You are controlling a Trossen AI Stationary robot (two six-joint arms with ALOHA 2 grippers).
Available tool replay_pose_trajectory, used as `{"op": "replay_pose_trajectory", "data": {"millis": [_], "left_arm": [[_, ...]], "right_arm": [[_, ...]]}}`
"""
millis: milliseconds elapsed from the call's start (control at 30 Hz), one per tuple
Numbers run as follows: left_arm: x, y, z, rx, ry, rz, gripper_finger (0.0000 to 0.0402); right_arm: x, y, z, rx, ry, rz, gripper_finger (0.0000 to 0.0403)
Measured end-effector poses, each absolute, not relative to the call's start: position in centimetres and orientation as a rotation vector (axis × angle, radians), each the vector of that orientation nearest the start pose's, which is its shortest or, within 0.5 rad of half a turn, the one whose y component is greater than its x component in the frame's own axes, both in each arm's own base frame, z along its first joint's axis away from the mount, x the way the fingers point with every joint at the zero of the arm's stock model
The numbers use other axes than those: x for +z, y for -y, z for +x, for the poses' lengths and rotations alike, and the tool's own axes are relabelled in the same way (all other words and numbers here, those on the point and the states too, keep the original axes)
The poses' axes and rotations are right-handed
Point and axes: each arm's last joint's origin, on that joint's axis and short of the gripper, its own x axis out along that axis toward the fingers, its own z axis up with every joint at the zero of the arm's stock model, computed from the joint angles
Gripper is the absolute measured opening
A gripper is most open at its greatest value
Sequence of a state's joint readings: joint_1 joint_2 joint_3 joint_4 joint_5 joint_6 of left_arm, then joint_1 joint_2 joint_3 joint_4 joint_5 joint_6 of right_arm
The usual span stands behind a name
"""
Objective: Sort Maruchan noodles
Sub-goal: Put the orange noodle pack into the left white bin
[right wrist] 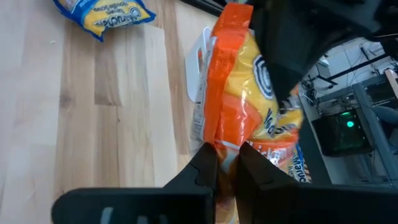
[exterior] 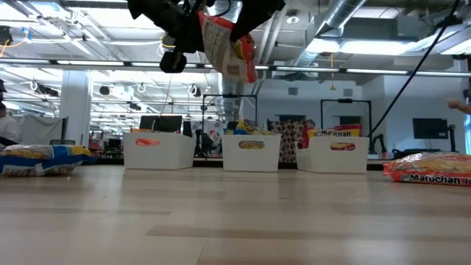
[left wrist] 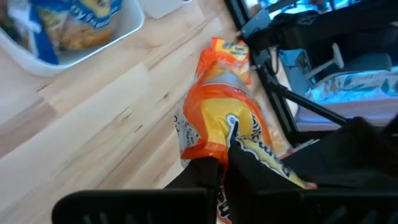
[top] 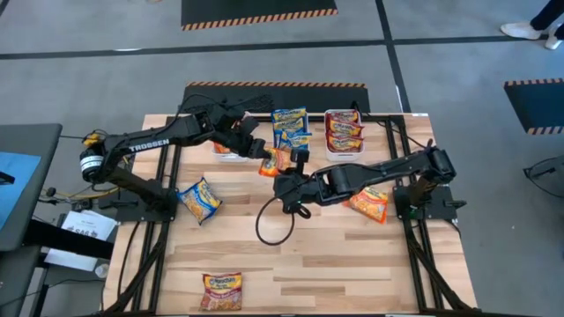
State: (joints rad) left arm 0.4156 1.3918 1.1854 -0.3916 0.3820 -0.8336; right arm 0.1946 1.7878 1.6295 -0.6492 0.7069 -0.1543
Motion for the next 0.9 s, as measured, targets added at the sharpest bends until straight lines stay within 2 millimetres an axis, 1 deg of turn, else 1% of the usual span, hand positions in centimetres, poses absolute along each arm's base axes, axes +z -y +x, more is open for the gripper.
{"op": "replay_pose_trajectory", "data": {"millis": [167,300,533,633,767,900], "left_arm": [[32.08,-11.24,28.34,0.230,-0.496,-1.013,0.0000],[32.15,-11.08,28.44,0.217,-0.492,-0.998,0.0000],[32.69,-11.07,28.77,0.179,-0.439,-0.975,0.0000],[32.67,-11.04,28.76,0.173,-0.443,-0.962,0.0000],[32.64,-11.01,28.75,0.164,-0.450,-0.958,0.0000],[32.65,-10.97,28.75,0.151,-0.453,-0.957,0.0000]], "right_arm": [[31.52,-6.53,38.31,-0.413,-0.789,-0.493,0.0052],[31.53,-6.72,38.28,-0.413,-0.785,-0.490,0.0063],[31.29,-6.66,37.99,-0.441,-0.803,-0.421,0.0055],[31.29,-6.67,37.99,-0.460,-0.790,-0.377,0.0059],[31.26,-6.69,37.99,-0.478,-0.774,-0.294,0.0077],[31.34,-6.79,37.97,-0.466,-0.768,-0.207,0.0105]]}}
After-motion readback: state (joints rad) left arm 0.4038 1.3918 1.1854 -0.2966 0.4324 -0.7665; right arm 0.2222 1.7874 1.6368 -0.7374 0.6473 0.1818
